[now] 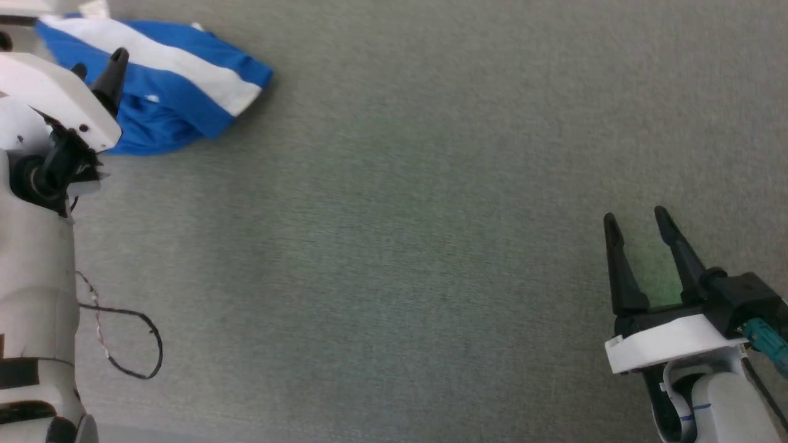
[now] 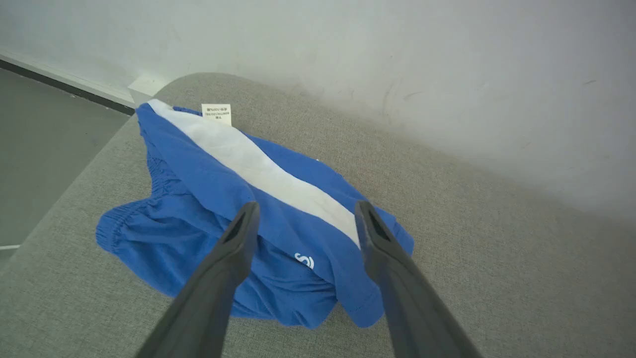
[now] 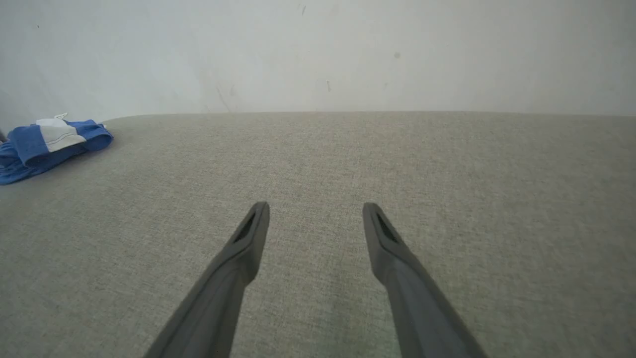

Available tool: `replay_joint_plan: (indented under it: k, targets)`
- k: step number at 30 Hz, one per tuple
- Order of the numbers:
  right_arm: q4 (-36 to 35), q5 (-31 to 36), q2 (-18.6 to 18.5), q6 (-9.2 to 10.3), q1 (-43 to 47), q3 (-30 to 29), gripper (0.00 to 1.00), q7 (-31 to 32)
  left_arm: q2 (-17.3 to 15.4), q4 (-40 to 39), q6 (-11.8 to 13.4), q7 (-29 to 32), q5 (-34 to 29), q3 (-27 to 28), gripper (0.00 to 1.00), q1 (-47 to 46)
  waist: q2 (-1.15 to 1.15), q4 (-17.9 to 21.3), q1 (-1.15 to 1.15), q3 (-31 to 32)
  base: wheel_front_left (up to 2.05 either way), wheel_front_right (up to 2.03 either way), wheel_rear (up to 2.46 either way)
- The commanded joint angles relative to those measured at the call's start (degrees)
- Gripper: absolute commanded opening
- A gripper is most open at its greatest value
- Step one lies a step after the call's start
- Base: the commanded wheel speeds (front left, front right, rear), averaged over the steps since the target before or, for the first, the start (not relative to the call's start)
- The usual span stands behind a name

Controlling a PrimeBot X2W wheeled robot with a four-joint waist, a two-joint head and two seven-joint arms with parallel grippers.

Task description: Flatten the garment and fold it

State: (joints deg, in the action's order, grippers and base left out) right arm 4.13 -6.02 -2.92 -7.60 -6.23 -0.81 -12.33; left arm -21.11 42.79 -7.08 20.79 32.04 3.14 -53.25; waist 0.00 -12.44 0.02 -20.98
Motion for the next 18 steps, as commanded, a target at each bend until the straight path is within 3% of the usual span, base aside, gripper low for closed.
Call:
replay_joint_plan:
  k: [1,12,13,14,15,18]
  targets:
    - [-0.38,0.41,0.04,0.11,-0.92,-0.22,1.0,-0.3,-0.57,0.63,-0.37,0.41,0.07,-0.46,1.0,-0.5,0.0,6.31,-0.02,-7.17,0.0,0.0,0.0]
    - [0.06,-0.15,0.04,0.11,-2.75,0.47,1.0,-0.97,0.13,6.28,1.05,2.89,-0.31,-2.62,1.0,1.21,0.0,5.63,-0.02,-10.25,0.0,0.0,0.0]
    - [0.25,-0.11,0.04,0.11,-2.87,0.52,1.0,-1.02,0.03,6.32,1.04,2.15,-0.39,-2.62,0.83,1.18,0.0,5.36,-0.02,-10.05,0.0,0.0,0.0]
    - [0.43,-0.07,0.04,0.11,-2.99,0.59,1.0,-1.06,-0.17,6.09,1.01,0.77,-0.55,-2.54,0.08,1.04,0.0,5.12,-0.02,-9.76,0.0,0.0,0.0]
    - [0.65,-0.03,0.04,0.11,-3.1,0.71,1.0,-1.11,-0.35,5.81,0.93,-0.67,-0.72,-2.56,0.0,0.87,0.0,4.91,-0.02,-9.32,0.0,0.0,0.0]
    - [1.59,-0.16,0.04,0.11,-3.24,1.28,1.0,-1.28,-0.81,4.25,0.65,-6.49,-0.74,-1.95,0.0,-0.55,0.0,4.43,-0.02,-7.19,0.0,0.0,0.0]
